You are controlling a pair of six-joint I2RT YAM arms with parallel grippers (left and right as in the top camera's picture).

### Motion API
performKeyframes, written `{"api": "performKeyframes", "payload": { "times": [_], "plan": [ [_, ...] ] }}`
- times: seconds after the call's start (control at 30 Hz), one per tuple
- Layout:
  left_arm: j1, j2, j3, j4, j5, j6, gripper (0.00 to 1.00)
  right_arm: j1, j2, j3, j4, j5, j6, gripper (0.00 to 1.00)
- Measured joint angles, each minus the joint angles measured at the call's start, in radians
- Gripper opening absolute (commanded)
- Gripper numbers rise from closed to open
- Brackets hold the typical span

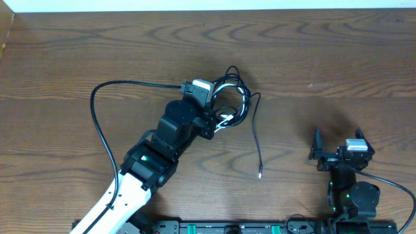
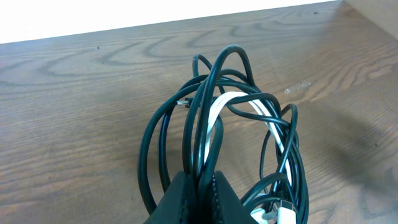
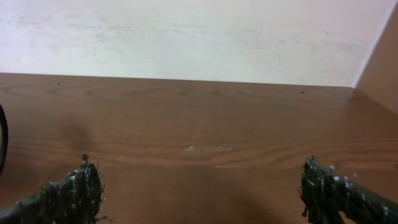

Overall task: Untangle cables
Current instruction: 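Lift the cable bundle with the left gripper and hold it up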

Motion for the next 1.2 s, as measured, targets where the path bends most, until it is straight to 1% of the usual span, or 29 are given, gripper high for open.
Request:
{"api": "performKeyframes", "payload": {
  "times": [0.37,1.2],
  "plan": [
    [0.0,0.0,0.0,-0.032,0.0,0.0,0.07,0.0,0.0,0.0,0.0,0.0,0.0,0.99],
    [0.0,0.0,0.0,-0.039,0.0,0.0,0.08,0.0,0.0,0.0,0.0,0.0,0.0,0.99]
  ]
}}
